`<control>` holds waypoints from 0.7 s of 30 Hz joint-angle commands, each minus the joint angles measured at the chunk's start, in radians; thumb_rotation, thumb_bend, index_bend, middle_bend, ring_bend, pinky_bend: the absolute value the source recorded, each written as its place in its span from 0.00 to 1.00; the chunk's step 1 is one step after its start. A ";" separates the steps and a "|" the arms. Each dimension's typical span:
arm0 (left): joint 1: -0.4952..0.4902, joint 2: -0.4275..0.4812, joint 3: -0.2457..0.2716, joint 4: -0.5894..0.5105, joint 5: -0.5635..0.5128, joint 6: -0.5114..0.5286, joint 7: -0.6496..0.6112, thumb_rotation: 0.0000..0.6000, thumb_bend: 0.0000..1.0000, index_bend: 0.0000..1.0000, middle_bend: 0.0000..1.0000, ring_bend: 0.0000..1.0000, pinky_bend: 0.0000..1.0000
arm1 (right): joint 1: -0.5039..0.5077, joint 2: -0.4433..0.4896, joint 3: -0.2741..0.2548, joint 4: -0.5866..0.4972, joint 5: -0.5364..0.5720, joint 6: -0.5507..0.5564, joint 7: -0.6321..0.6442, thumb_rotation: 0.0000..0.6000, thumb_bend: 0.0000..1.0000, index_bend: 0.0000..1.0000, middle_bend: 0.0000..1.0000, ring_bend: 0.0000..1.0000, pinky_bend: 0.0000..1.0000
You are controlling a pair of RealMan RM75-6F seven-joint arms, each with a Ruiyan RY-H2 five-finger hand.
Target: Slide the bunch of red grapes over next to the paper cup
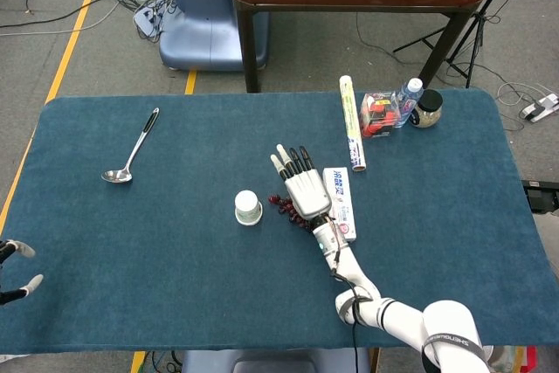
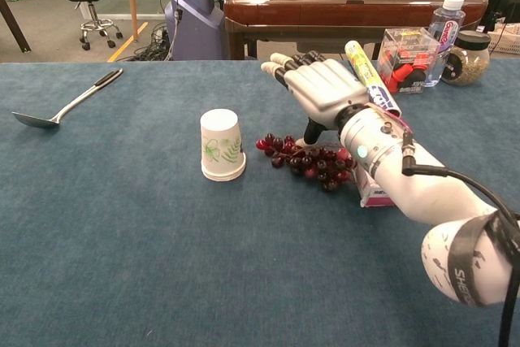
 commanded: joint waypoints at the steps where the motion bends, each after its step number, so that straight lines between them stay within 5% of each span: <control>1: 0.000 0.001 -0.001 0.000 -0.001 0.001 -0.002 1.00 0.20 0.48 0.43 0.32 0.46 | 0.009 0.001 0.008 0.004 0.007 0.006 0.007 1.00 0.00 0.00 0.00 0.00 0.01; 12: 0.001 0.002 -0.001 0.002 -0.001 -0.002 -0.006 1.00 0.20 0.48 0.43 0.32 0.46 | 0.017 0.036 0.008 -0.046 0.017 0.036 0.027 1.00 0.00 0.00 0.00 0.00 0.01; 21: -0.001 -0.003 0.002 0.002 0.003 -0.005 0.011 1.00 0.20 0.48 0.43 0.32 0.46 | -0.072 0.234 -0.036 -0.355 0.010 0.105 -0.091 1.00 0.00 0.00 0.00 0.00 0.01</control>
